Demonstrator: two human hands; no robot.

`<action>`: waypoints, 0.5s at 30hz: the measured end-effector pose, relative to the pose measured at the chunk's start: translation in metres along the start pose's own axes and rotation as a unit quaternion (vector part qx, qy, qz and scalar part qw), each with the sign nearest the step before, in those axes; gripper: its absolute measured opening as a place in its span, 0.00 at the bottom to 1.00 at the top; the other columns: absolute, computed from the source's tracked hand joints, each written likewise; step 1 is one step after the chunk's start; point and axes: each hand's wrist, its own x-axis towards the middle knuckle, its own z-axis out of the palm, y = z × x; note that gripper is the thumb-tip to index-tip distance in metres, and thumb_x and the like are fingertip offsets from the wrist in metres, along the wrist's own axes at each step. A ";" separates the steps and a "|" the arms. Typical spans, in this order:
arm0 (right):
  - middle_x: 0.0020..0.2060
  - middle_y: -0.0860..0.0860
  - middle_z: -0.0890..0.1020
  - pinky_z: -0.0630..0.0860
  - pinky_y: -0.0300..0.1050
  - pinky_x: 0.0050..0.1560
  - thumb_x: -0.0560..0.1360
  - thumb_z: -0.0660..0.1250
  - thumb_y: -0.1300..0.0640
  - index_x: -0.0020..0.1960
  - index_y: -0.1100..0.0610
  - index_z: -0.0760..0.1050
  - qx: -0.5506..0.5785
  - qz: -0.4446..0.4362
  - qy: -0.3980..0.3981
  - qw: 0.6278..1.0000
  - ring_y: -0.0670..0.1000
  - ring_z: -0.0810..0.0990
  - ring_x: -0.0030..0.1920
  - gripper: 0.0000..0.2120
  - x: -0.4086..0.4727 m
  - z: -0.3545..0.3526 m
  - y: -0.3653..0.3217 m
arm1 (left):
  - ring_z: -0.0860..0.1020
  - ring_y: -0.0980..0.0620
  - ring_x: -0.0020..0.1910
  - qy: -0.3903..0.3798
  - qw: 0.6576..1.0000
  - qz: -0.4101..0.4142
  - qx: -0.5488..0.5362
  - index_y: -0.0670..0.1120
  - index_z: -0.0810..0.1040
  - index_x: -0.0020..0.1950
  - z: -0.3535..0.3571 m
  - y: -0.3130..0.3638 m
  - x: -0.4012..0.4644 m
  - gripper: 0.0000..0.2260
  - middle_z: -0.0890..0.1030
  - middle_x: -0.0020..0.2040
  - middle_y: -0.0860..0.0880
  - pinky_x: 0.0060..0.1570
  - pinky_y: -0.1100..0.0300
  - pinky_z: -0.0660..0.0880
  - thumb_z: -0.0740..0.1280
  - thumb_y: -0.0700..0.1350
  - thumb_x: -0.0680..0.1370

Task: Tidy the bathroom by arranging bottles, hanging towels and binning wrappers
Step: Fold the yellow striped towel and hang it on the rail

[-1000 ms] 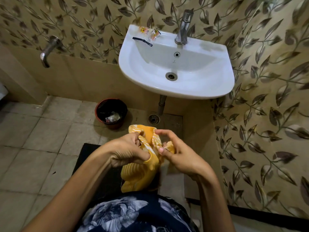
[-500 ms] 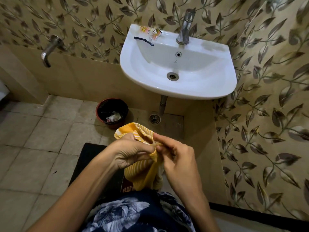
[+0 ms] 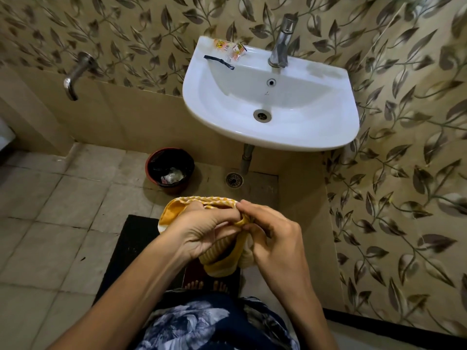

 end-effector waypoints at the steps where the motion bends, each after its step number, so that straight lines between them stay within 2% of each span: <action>1: 0.54 0.46 0.82 0.75 0.33 0.58 0.66 0.64 0.74 0.56 0.56 0.81 0.003 0.010 0.004 1.000 0.39 0.78 0.57 0.23 0.000 -0.001 0.001 | 0.83 0.48 0.32 -0.008 1.000 -0.002 -0.001 0.32 0.77 0.45 0.000 0.000 0.000 0.06 0.81 0.38 0.38 0.32 0.59 0.80 0.64 0.25 0.71; 3: 0.53 0.47 0.83 0.77 0.37 0.56 0.68 0.65 0.75 0.54 0.55 0.82 0.021 0.043 0.013 0.999 0.40 0.80 0.55 0.21 -0.001 -0.002 0.002 | 0.83 0.48 0.34 -0.025 1.000 -0.010 -0.003 0.33 0.78 0.42 0.001 0.001 -0.002 0.05 0.81 0.38 0.39 0.34 0.60 0.80 0.65 0.26 0.71; 5: 0.49 0.46 0.84 0.77 0.34 0.53 0.70 0.65 0.74 0.51 0.55 0.83 0.064 0.096 0.021 0.993 0.40 0.81 0.52 0.19 -0.001 -0.002 0.005 | 0.82 0.47 0.39 -0.032 0.999 -0.016 0.009 0.35 0.78 0.42 0.001 0.001 -0.003 0.04 0.81 0.44 0.37 0.36 0.59 0.80 0.65 0.28 0.71; 7: 0.45 0.44 0.85 0.75 0.28 0.49 0.71 0.64 0.76 0.45 0.54 0.83 0.125 0.155 0.028 0.980 0.38 0.82 0.50 0.19 0.001 -0.003 0.007 | 0.81 0.45 0.43 -0.040 0.998 -0.029 0.042 0.38 0.74 0.50 -0.003 -0.001 0.002 0.09 0.79 0.47 0.37 0.39 0.55 0.80 0.65 0.30 0.72; 9: 0.40 0.42 0.85 0.75 0.28 0.47 0.71 0.63 0.77 0.41 0.53 0.82 0.166 0.177 0.027 0.970 0.39 0.83 0.47 0.20 0.006 -0.009 0.010 | 0.81 0.47 0.44 -0.043 0.989 -0.045 0.134 0.47 0.66 0.62 -0.013 -0.006 0.013 0.21 0.80 0.46 0.41 0.38 0.51 0.80 0.65 0.32 0.73; 11: 0.38 0.41 0.85 0.76 0.29 0.46 0.72 0.63 0.77 0.42 0.52 0.81 0.183 0.168 0.015 0.969 0.39 0.83 0.45 0.20 0.010 -0.017 0.009 | 0.79 0.50 0.46 -0.054 0.957 -0.060 0.279 0.53 0.65 0.65 -0.026 -0.013 0.028 0.23 0.80 0.49 0.45 0.36 0.55 0.79 0.65 0.35 0.74; 13: 0.39 0.42 0.85 0.77 0.30 0.47 0.72 0.63 0.76 0.43 0.52 0.81 0.200 0.151 0.015 0.968 0.40 0.83 0.45 0.20 0.015 -0.025 0.008 | 0.76 0.47 0.56 -0.044 0.917 -0.074 0.390 0.50 0.67 0.68 -0.043 -0.023 0.047 0.24 0.75 0.61 0.44 0.40 0.62 0.78 0.67 0.38 0.74; 15: 0.41 0.44 0.85 0.77 0.31 0.48 0.73 0.63 0.75 0.45 0.52 0.80 0.218 0.132 0.025 0.967 0.41 0.83 0.47 0.19 0.018 -0.032 0.007 | 0.74 0.47 0.59 -0.012 0.886 -0.082 0.456 0.49 0.65 0.71 -0.057 -0.031 0.064 0.27 0.71 0.66 0.44 0.43 0.63 0.75 0.69 0.41 0.74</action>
